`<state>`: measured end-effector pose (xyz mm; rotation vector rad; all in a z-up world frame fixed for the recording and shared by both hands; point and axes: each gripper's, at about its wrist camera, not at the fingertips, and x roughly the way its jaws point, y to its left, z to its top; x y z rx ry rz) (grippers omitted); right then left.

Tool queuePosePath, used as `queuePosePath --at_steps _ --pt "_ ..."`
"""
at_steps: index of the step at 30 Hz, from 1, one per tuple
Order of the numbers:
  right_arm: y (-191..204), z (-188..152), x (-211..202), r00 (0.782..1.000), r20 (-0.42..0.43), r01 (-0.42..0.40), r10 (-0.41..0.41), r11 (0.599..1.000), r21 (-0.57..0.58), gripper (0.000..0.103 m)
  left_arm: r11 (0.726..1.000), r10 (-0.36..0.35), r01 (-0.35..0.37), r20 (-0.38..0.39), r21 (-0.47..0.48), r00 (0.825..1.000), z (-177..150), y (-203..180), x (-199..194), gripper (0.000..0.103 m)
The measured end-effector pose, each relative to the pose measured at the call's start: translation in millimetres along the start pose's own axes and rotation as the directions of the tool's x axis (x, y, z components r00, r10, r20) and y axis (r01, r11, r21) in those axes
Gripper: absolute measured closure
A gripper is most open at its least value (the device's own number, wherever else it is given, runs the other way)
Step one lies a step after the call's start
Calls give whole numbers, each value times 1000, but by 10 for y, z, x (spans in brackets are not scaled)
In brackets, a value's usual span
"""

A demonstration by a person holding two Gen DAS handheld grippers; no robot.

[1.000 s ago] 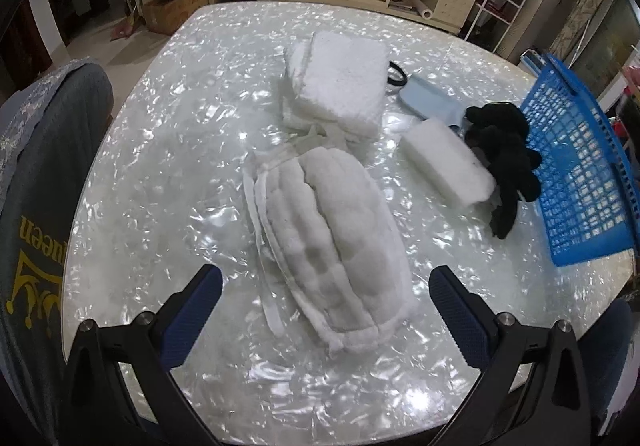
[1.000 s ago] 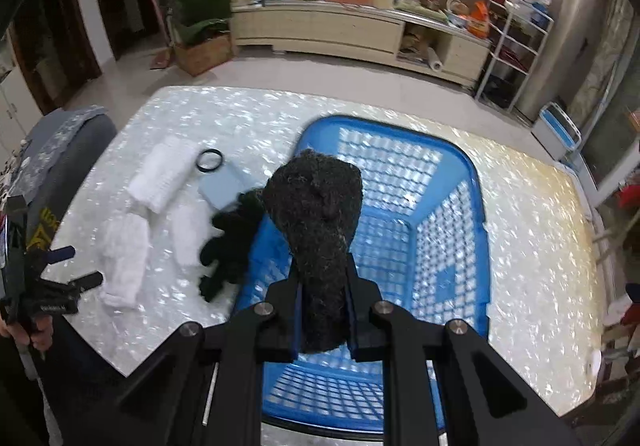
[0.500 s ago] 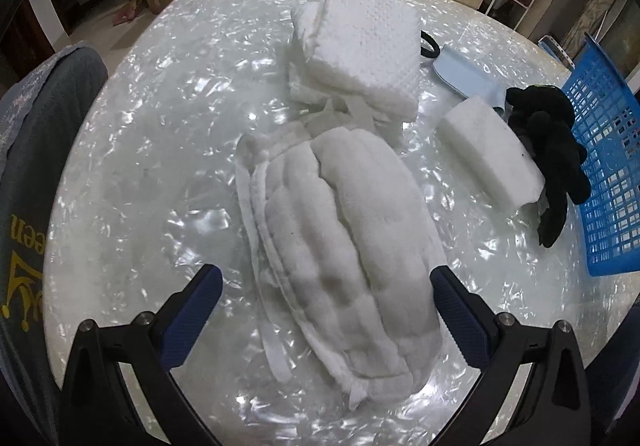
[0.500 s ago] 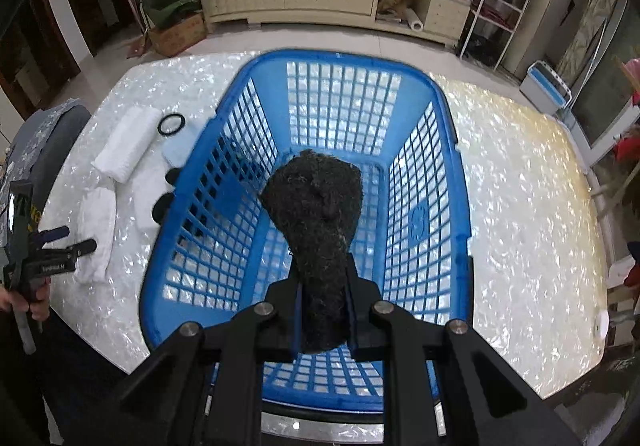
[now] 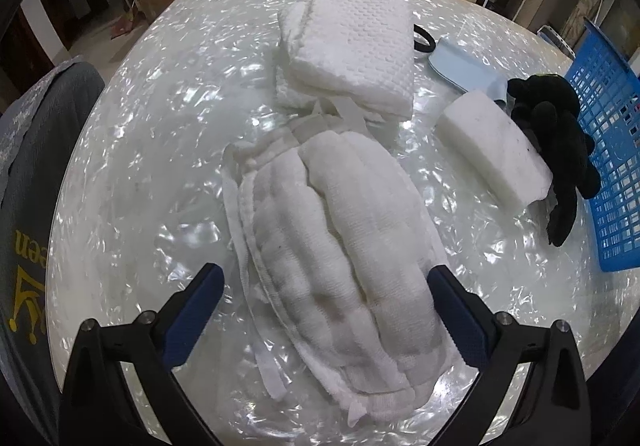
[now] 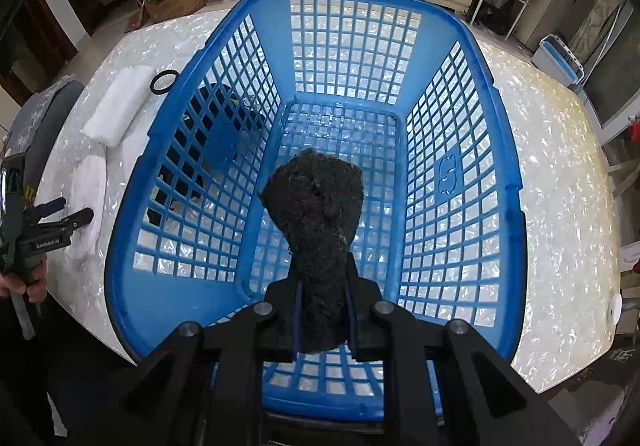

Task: Organize soft objects
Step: 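Drop the black pad into the basket with the right tool while the left tool grasps the quilted pad, then lift the white quilted pad with the left tool and carry it over the basket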

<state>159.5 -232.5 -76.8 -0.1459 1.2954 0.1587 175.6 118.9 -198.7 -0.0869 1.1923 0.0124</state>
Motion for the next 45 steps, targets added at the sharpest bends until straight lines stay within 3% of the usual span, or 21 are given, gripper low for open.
queuePosePath --at_steps 4,7,9,15,17,19,23,25,30,35,45 --pt "-59 2 27 1000 -17 -11 11 1000 11 87 1000 -1 1 9 24 1000 13 -82 -37 19" --pt "-70 23 58 999 -32 -18 19 1000 19 87 998 -21 20 14 55 1000 40 -142 -40 37" --pt "-64 43 84 999 -40 -21 21 1000 17 87 997 -32 31 18 67 999 54 -190 -54 55" --pt "-19 77 141 998 -65 -24 24 1000 9 82 994 -74 72 20 83 997 59 -244 -109 70" --pt "-10 84 144 997 -69 -21 21 1000 1 74 994 -86 84 20 76 996 46 -213 -130 71" --pt "1 91 123 998 -62 -18 18 1000 -11 47 993 -96 94 23 65 995 21 -170 -168 71" --pt "4 123 58 999 -45 -29 28 999 -25 28 995 -83 82 29 52 996 6 -123 -233 71" --pt "27 128 30 999 -34 -28 26 999 -38 13 995 -87 86 37 48 996 -7 -102 -292 71" --pt "135 77 -103 999 25 33 -31 996 -86 9 994 -99 95 65 57 993 -43 -110 -492 71" --pt "148 -21 -313 987 143 87 -75 993 -84 1 990 -117 107 109 94 987 -91 -215 -787 71" --pt "-84 -207 -505 978 204 53 -53 999 4 0 979 -154 125 186 162 970 -6 -588 -1408 71"
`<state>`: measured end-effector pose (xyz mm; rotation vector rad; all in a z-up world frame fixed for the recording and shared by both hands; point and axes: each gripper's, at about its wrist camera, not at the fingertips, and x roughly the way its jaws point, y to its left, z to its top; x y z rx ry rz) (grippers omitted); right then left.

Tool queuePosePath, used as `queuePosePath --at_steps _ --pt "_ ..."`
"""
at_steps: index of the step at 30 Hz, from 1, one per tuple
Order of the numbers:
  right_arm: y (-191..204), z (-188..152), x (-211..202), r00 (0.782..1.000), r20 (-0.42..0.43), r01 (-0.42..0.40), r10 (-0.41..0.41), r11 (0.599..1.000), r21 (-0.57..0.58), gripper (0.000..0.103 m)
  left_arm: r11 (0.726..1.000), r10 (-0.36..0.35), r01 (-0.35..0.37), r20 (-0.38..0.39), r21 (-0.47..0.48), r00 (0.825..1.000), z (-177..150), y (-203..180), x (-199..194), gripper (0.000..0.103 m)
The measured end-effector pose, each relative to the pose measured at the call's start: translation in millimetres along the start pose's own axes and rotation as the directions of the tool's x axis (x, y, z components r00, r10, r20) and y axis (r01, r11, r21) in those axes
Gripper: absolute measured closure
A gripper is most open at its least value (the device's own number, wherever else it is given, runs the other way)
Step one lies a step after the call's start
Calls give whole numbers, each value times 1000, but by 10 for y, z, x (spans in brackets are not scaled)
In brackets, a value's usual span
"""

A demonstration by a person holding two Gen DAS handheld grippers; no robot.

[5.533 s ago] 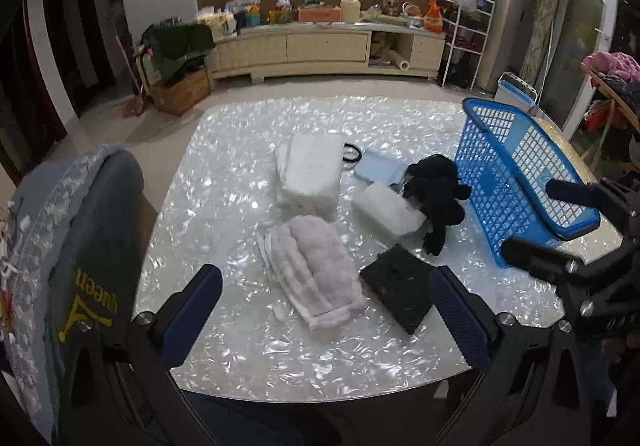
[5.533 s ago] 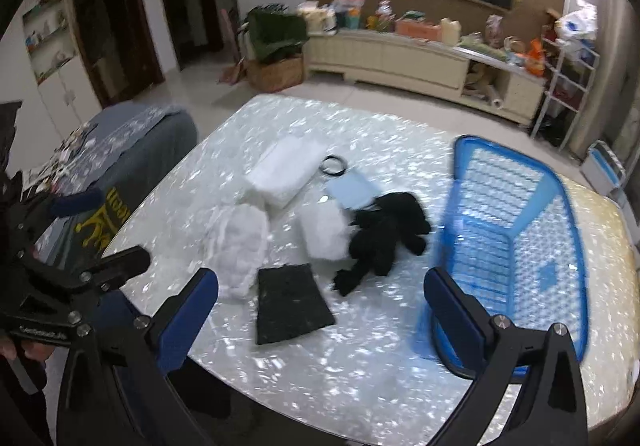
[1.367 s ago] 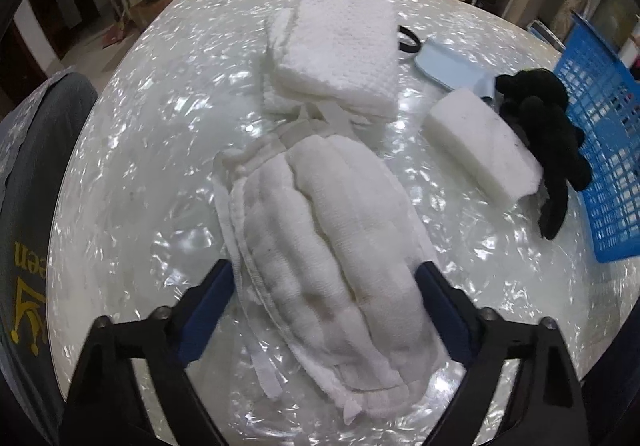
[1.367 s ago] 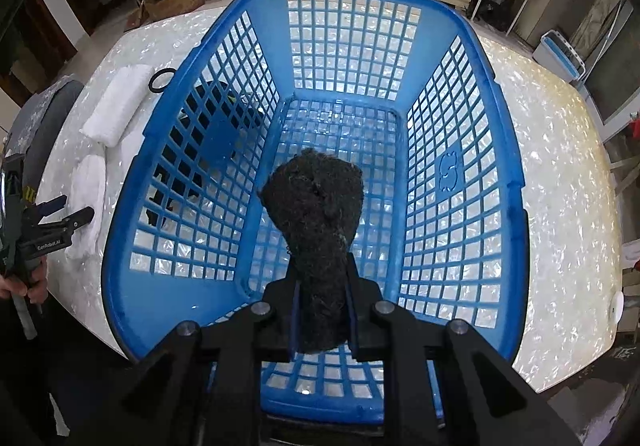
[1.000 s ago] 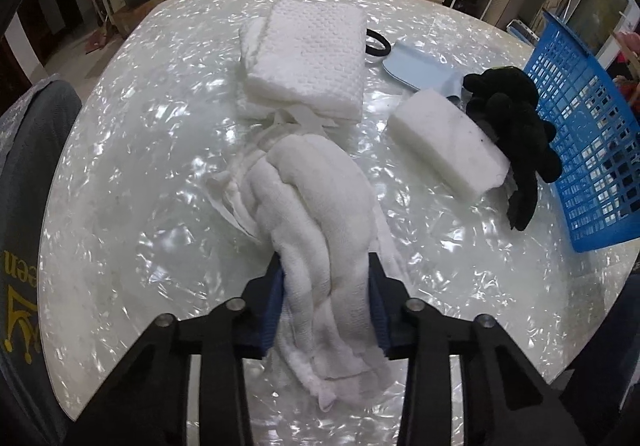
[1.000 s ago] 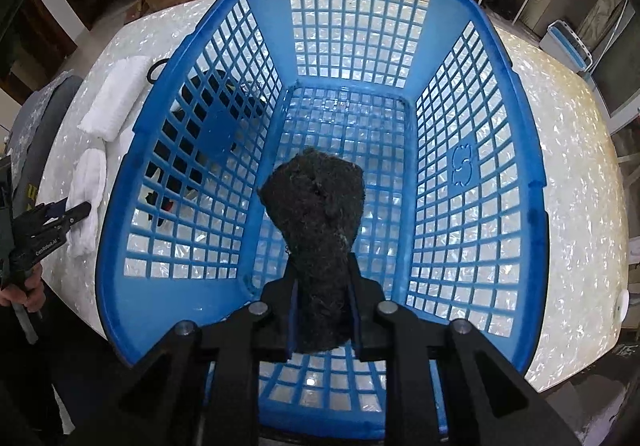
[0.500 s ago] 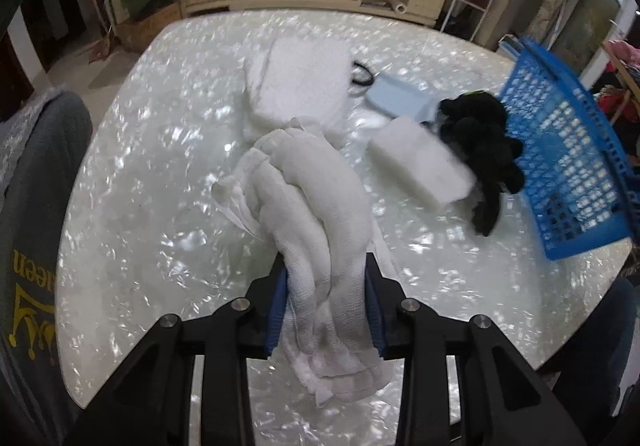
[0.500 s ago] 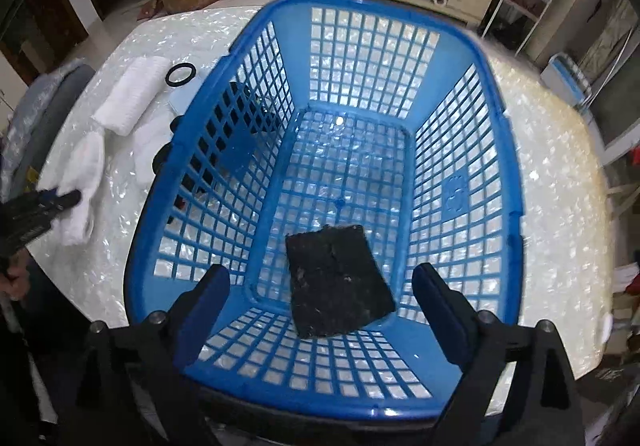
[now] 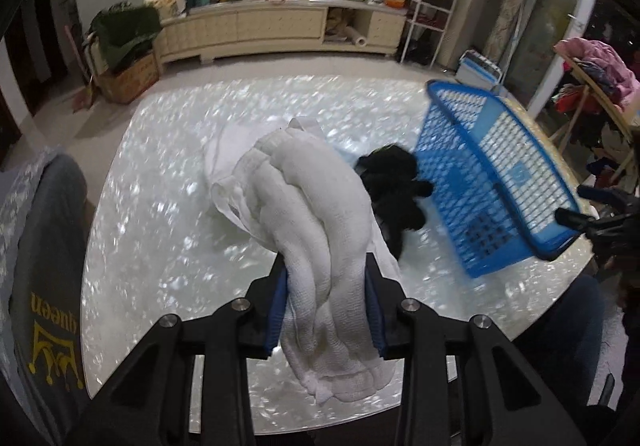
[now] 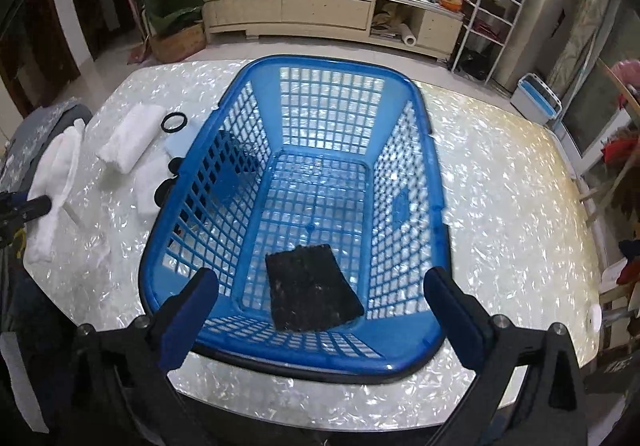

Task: Organize soft objects
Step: 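Lift the white quilted pad with the left tool and carry it over the basket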

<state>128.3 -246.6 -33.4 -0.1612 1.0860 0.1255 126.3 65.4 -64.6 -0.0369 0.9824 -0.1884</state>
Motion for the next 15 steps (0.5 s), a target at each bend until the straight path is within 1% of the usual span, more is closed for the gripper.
queuePosePath --at_steps 3,8,15 --pt "-83 -38 -26 1000 5 -10 10 1000 28 0 999 -19 18 27 29 999 93 -190 -154 71" --pt "-198 -54 -18 1000 -1 -26 26 998 57 0 996 -62 58 49 74 997 269 -483 -303 71" --pt "-321 -69 -31 998 9 -64 63 995 82 0 987 -100 93 54 131 993 521 -893 -367 71"
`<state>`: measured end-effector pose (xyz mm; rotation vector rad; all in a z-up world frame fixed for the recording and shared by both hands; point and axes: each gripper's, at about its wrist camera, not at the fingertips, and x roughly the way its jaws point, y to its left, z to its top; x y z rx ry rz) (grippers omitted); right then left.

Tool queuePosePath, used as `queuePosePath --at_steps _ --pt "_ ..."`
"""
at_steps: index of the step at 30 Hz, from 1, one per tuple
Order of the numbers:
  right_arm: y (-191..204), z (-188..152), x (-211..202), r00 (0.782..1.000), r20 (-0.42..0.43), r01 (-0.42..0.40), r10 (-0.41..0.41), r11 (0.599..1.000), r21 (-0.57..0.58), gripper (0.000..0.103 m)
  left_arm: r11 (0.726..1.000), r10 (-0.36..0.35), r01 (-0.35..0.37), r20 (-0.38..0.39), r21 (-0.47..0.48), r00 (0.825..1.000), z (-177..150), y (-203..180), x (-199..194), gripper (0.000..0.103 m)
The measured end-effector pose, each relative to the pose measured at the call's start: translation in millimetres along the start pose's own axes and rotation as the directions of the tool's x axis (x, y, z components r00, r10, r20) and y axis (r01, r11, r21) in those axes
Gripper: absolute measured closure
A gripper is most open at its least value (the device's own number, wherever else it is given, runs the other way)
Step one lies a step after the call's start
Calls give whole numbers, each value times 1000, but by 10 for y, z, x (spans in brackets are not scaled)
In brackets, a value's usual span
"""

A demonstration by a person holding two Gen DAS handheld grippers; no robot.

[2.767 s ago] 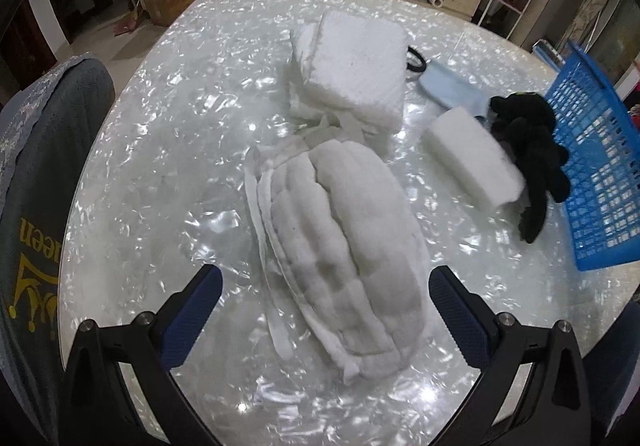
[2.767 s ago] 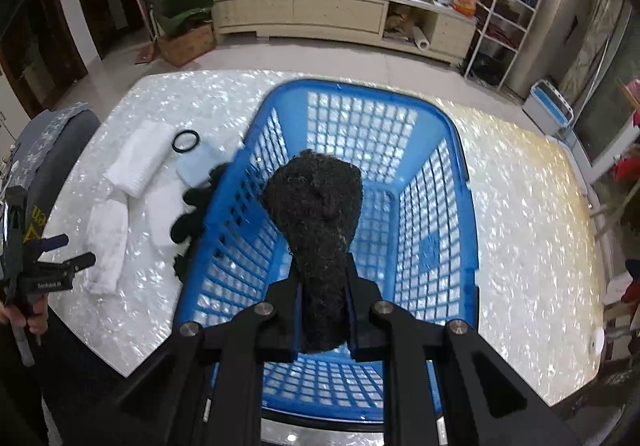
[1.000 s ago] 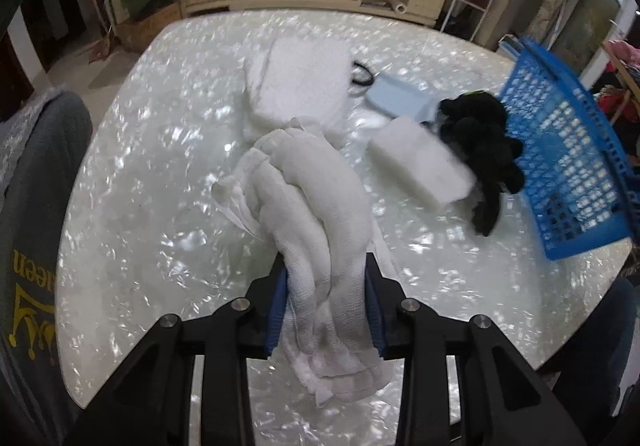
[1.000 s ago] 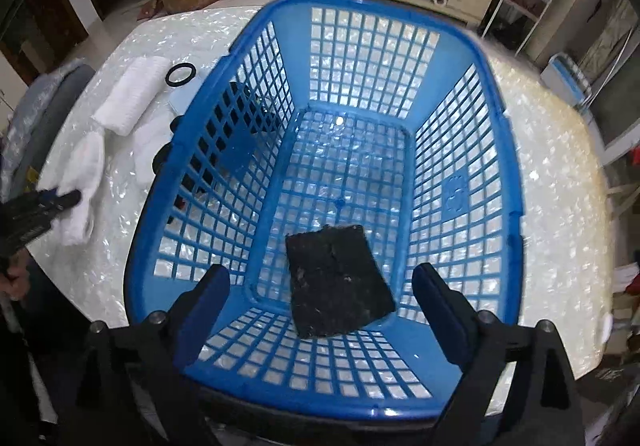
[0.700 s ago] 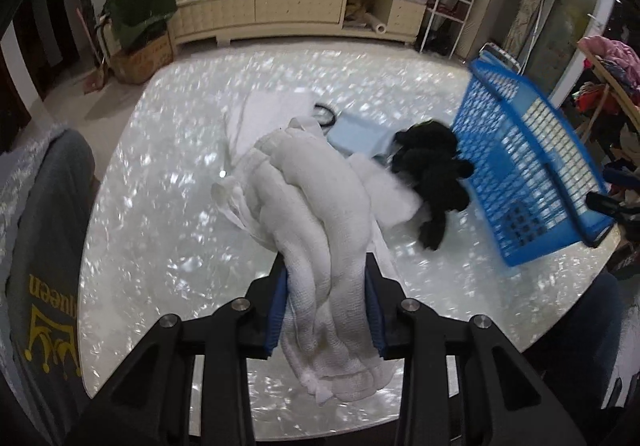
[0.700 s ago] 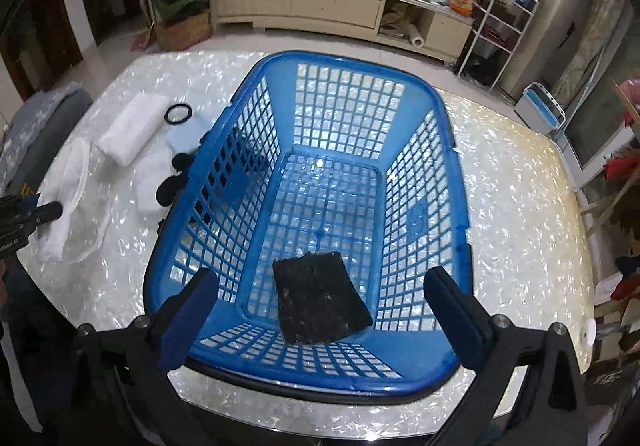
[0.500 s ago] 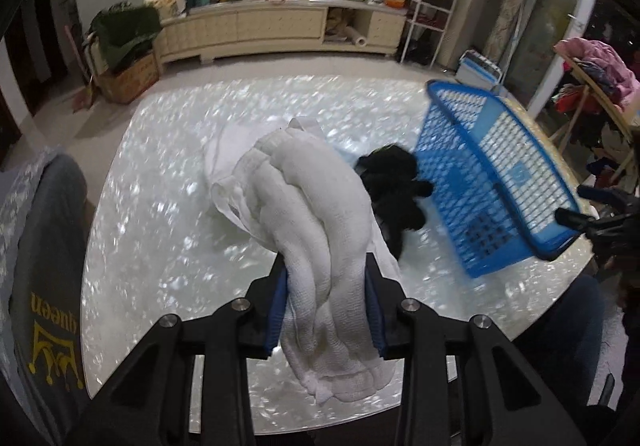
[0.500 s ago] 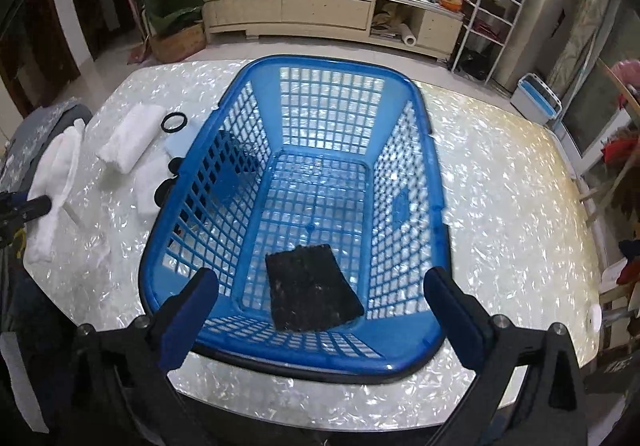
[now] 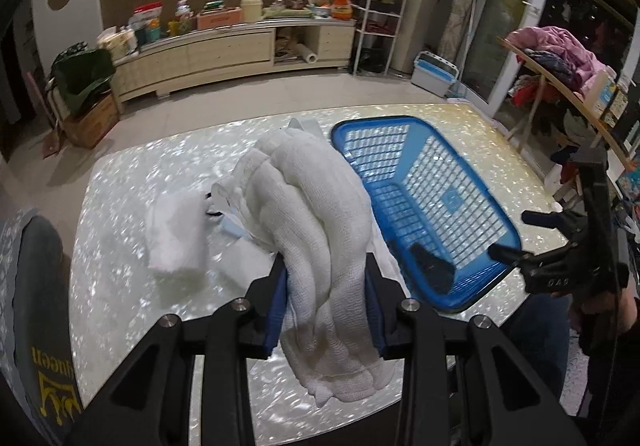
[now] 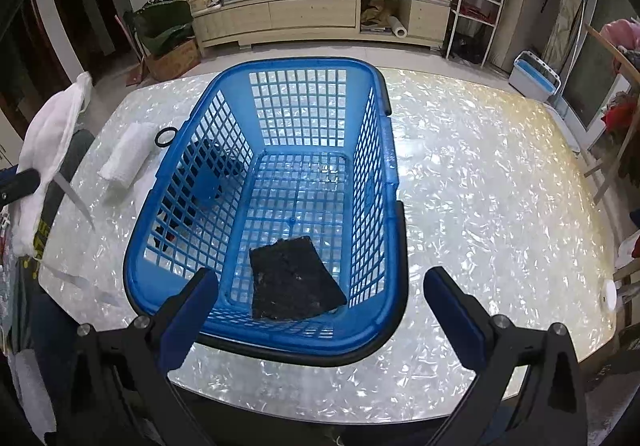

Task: Organize soft objects
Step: 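Lift the white quilted pad with the left tool and carry it over the basket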

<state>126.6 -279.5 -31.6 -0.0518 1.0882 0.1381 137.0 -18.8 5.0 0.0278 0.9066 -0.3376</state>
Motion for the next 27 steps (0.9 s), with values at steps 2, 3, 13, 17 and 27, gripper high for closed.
queuePosePath --at_steps 2,3,13,17,27 --pt "-34 6 -9 1000 4 -16 16 1000 2 0 1000 -12 12 -3 14 1000 87 -113 29 71" --pt "-46 17 -23 1000 11 -23 23 1000 2 0 1000 -19 19 -4 22 1000 130 -156 44 71" --pt "-255 121 -10 998 38 -50 49 999 20 0 992 -76 79 -31 97 997 489 -648 323 71" --pt "-340 136 69 997 38 -61 59 997 46 0 986 -98 106 -66 128 993 603 -872 538 71" --pt "-478 194 303 998 12 -62 61 995 76 0 971 -100 123 -122 204 988 710 -1084 1044 71"
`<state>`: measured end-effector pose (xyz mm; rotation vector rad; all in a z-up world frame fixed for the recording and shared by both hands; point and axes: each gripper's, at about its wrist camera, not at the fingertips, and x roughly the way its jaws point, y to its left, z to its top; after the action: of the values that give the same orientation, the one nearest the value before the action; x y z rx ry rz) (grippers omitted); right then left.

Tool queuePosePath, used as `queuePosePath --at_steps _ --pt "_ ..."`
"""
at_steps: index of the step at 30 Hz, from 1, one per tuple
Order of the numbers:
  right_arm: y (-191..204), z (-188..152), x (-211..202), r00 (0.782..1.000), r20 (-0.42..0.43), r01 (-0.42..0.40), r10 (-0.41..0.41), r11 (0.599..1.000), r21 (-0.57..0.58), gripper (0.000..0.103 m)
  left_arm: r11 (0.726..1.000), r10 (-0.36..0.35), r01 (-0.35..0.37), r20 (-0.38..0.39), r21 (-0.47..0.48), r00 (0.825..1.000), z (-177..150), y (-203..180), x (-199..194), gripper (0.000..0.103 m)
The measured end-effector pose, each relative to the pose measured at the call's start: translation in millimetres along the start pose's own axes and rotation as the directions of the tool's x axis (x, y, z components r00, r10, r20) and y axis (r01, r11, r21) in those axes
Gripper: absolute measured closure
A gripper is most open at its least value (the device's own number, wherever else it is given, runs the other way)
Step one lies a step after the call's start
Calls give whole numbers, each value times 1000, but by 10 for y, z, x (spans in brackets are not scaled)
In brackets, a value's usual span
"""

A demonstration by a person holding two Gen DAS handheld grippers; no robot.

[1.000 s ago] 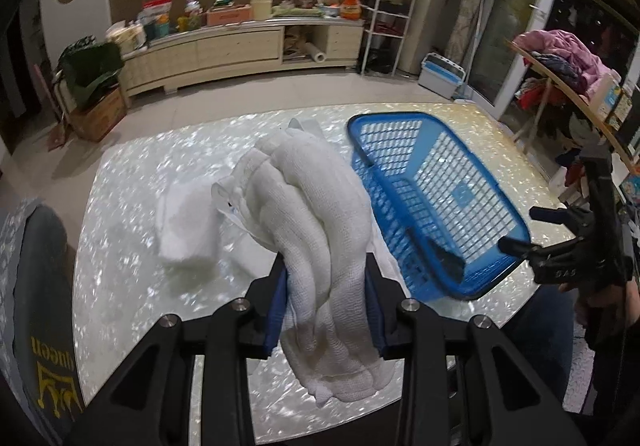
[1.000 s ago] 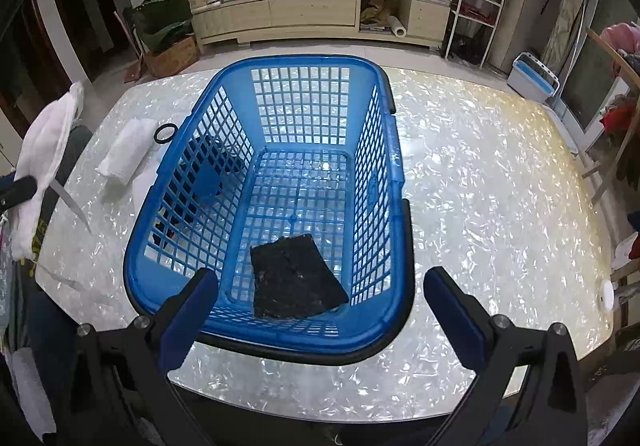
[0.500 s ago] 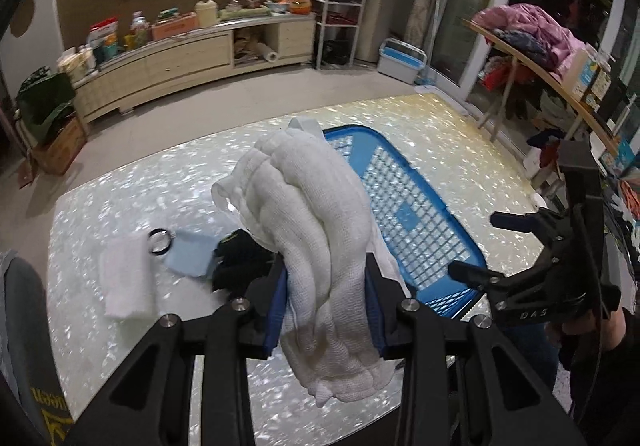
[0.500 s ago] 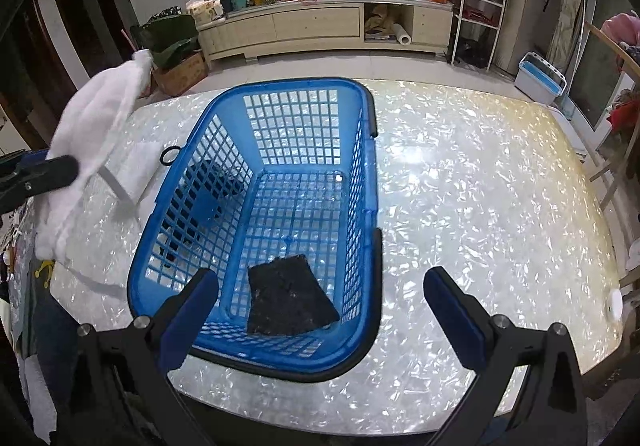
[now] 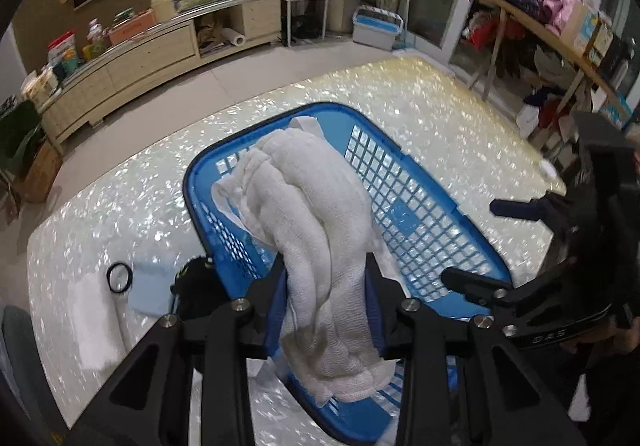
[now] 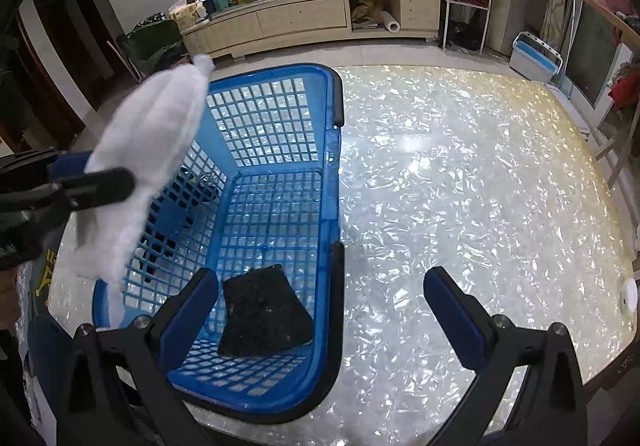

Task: Organize soft objects
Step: 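Lift the white quilted pad with the left tool and carry it over the basket, then lower the quilted pad into the basket and open the left tool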

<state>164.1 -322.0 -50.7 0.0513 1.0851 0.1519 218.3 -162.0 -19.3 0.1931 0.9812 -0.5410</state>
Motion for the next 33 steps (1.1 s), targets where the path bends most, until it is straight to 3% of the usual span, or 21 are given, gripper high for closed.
queuePosePath --at_steps 5,19,33 --pt "-36 63 100 1000 -9 2 -2 1000 -2 0 998 6 -4 -37 63 999 58 51 292 71" --pt "-62 138 277 999 -53 11 -11 1000 4 0 973 -41 79 -175 217 984 259 -13 978 71" --pt "-38 107 312 997 -83 -3 5 1000 30 0 967 9 64 -284 246 959 315 -75 1343 69"
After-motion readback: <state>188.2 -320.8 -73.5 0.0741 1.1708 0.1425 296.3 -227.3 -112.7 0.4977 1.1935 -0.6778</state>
